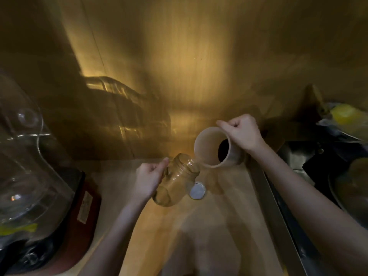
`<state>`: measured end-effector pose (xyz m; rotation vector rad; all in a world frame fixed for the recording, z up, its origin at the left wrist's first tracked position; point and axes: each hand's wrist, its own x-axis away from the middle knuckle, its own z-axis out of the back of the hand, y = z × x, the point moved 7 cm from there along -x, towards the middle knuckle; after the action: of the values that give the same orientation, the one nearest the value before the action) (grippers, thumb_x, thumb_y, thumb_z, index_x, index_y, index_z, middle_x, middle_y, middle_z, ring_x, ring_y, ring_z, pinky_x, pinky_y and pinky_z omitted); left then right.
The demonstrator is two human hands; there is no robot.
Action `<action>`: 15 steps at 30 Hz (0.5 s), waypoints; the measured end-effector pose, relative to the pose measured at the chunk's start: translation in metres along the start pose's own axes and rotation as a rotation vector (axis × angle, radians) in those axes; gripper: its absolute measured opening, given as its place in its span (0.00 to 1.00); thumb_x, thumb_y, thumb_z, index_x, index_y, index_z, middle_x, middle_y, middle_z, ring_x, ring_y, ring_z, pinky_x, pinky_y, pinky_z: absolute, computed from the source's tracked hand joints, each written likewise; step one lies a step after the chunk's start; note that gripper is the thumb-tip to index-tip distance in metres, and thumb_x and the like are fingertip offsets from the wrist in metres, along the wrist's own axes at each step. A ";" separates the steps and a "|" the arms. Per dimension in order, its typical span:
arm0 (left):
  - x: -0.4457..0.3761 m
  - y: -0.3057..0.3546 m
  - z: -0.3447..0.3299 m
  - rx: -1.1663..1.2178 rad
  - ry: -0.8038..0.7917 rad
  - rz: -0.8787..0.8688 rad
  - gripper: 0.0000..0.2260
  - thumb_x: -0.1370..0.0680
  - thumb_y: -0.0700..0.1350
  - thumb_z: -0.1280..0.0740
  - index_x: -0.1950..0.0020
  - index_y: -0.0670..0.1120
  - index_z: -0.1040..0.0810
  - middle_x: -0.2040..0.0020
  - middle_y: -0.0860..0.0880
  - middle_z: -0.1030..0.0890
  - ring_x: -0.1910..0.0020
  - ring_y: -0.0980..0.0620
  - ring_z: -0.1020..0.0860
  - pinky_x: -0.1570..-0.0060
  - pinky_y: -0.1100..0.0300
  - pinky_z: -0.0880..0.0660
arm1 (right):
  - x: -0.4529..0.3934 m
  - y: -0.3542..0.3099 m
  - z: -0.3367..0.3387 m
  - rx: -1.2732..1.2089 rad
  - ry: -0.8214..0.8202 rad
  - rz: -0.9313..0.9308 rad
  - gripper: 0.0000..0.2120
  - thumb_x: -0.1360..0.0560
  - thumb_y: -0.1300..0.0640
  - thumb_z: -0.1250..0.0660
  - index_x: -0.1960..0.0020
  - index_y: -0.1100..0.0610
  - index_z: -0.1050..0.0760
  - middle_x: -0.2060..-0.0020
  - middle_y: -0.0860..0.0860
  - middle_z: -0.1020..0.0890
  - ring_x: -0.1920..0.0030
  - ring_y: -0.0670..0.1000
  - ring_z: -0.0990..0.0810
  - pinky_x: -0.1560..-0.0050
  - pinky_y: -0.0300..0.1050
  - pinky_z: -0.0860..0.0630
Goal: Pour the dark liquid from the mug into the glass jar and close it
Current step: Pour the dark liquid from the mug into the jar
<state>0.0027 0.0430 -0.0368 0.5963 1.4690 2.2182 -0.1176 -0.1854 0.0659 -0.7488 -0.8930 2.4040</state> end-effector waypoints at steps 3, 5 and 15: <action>0.000 0.019 0.004 -0.070 0.061 -0.065 0.21 0.27 0.55 0.35 0.74 0.42 0.29 0.74 0.43 0.34 0.73 0.49 0.35 0.68 0.56 0.35 | -0.011 -0.024 -0.001 0.096 -0.061 0.082 0.26 0.25 0.52 0.33 0.79 0.54 0.35 0.81 0.49 0.35 0.77 0.50 0.35 0.68 0.45 0.33; 0.003 0.033 0.004 -0.102 0.092 -0.103 0.21 0.28 0.53 0.35 0.75 0.42 0.31 0.74 0.42 0.35 0.73 0.48 0.36 0.69 0.56 0.37 | -0.014 -0.042 -0.005 0.170 -0.101 0.137 0.25 0.26 0.51 0.33 0.79 0.56 0.34 0.81 0.50 0.36 0.77 0.51 0.35 0.69 0.46 0.34; 0.017 0.056 0.004 -0.274 0.225 -0.127 0.24 0.24 0.50 0.40 0.79 0.45 0.36 0.78 0.48 0.34 0.69 0.41 0.29 0.67 0.55 0.35 | -0.014 -0.092 -0.009 0.534 -0.051 0.418 0.27 0.26 0.47 0.37 0.80 0.55 0.36 0.83 0.51 0.36 0.79 0.53 0.34 0.74 0.48 0.29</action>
<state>-0.0154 0.0351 0.0189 0.1651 1.2323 2.3878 -0.0803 -0.1274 0.1286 -0.7107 -0.0808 2.8456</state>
